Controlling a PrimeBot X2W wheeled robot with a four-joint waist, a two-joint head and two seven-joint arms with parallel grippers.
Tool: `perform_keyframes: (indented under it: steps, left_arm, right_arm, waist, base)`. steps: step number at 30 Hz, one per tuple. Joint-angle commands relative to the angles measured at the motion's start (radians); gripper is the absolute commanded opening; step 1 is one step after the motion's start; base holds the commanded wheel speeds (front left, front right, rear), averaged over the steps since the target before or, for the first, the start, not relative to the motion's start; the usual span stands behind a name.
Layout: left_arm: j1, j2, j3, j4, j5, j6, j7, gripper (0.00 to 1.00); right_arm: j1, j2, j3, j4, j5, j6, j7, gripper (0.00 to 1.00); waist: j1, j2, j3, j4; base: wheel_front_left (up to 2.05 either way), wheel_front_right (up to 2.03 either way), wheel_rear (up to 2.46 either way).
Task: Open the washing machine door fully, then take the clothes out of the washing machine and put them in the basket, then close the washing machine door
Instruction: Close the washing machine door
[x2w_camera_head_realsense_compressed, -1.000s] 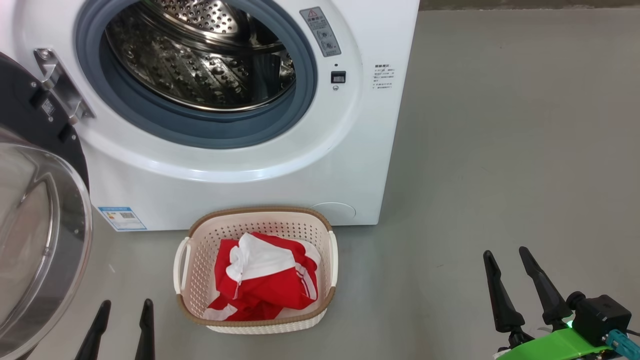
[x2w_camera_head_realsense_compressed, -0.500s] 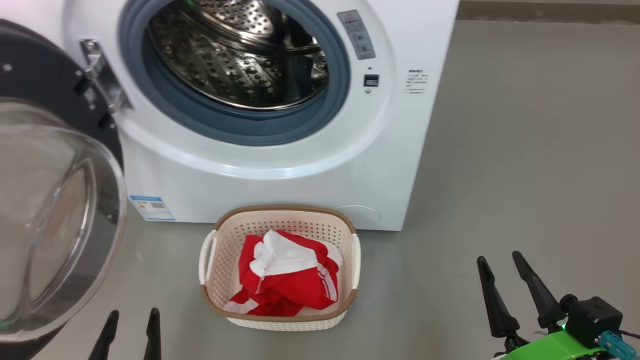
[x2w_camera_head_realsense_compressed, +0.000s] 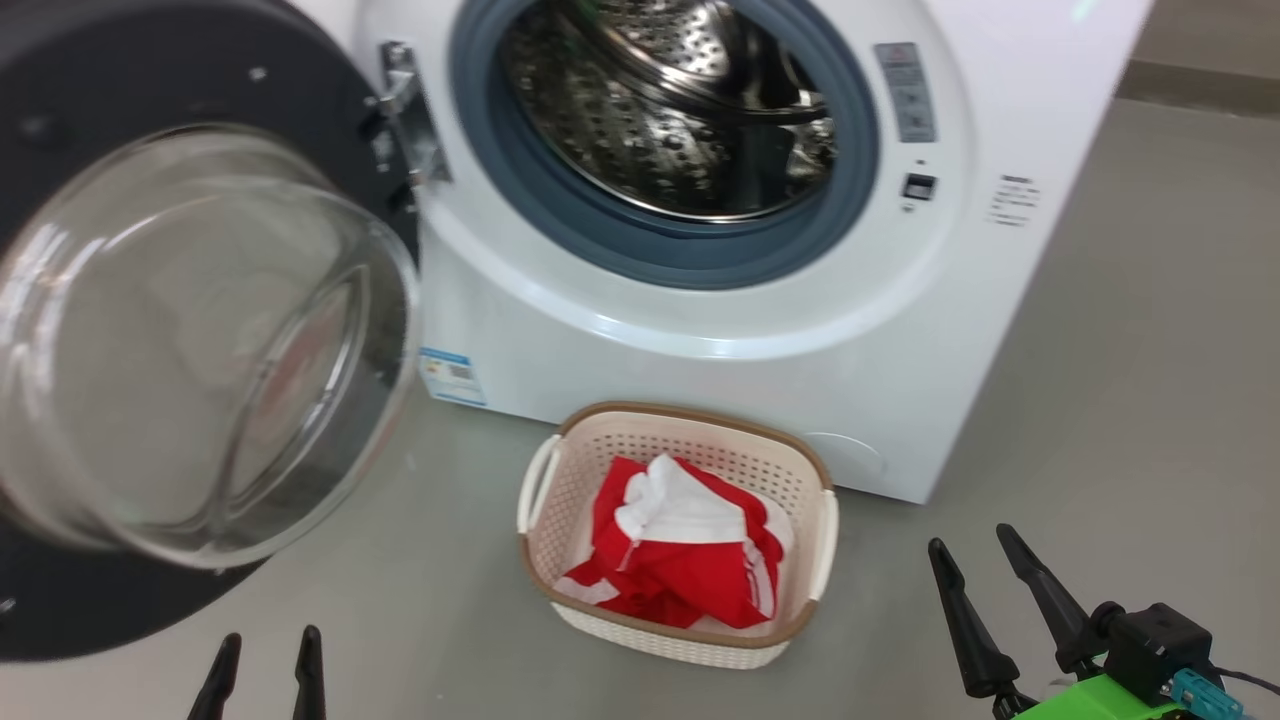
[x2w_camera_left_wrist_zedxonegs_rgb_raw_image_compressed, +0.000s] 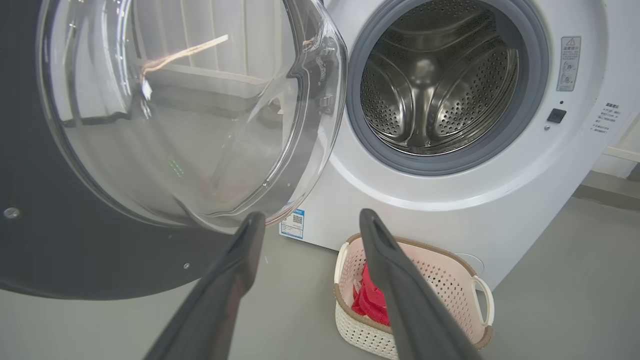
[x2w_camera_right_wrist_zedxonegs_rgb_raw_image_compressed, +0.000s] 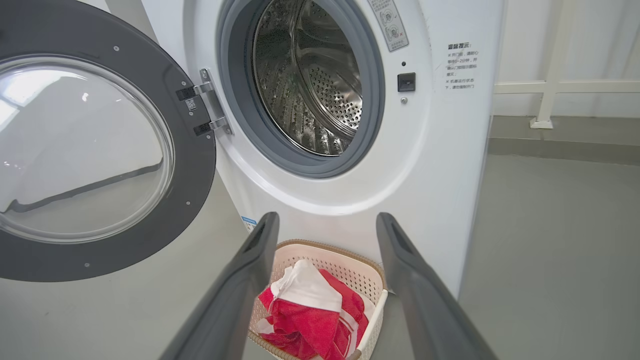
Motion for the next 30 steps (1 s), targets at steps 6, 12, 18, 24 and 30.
perform_keyframes:
  steps: [6,12,18,24,30]
  left_arm:
    - [0.005,0.003,0.014,-0.009,-0.020,0.003,-0.005,1.00]
    - [0.015,0.002,0.020,-0.029,-0.058,0.031,-0.005,1.00]
    - [0.032,0.002,0.030,-0.062,-0.089,0.054,-0.005,1.00]
    - [0.048,0.002,0.029,-0.089,-0.110,0.074,-0.005,1.00]
    - [0.050,0.002,0.023,-0.102,-0.120,0.082,-0.005,1.00]
  right_arm:
    - [-0.024,-0.021,0.039,-0.013,0.025,0.006,-0.006,1.00]
    - [-0.070,-0.031,0.090,0.004,0.028,0.006,-0.006,1.00]
    - [-0.126,-0.044,0.142,0.040,0.042,0.006,-0.006,1.00]
    - [-0.156,-0.048,0.170,0.063,0.055,0.006,-0.006,1.00]
    - [-0.163,-0.053,0.179,0.069,0.064,0.006,-0.006,1.00]
  waist:
    - [-0.0001,-0.0001,-0.032,0.176]
    - [-0.0001,-0.0001,-0.006,0.214]
    - [-0.0001,-0.0001,0.009,0.227]
    - [-0.0001,-0.0001,0.012,0.230]
    - [-0.0001,-0.0001,0.010,0.228]
  base:
    - [0.00,0.00,0.00]
    - [0.00,0.00,0.00]
    - [0.00,0.00,0.00]
    - [0.00,0.00,0.00]
    - [0.00,0.00,0.00]
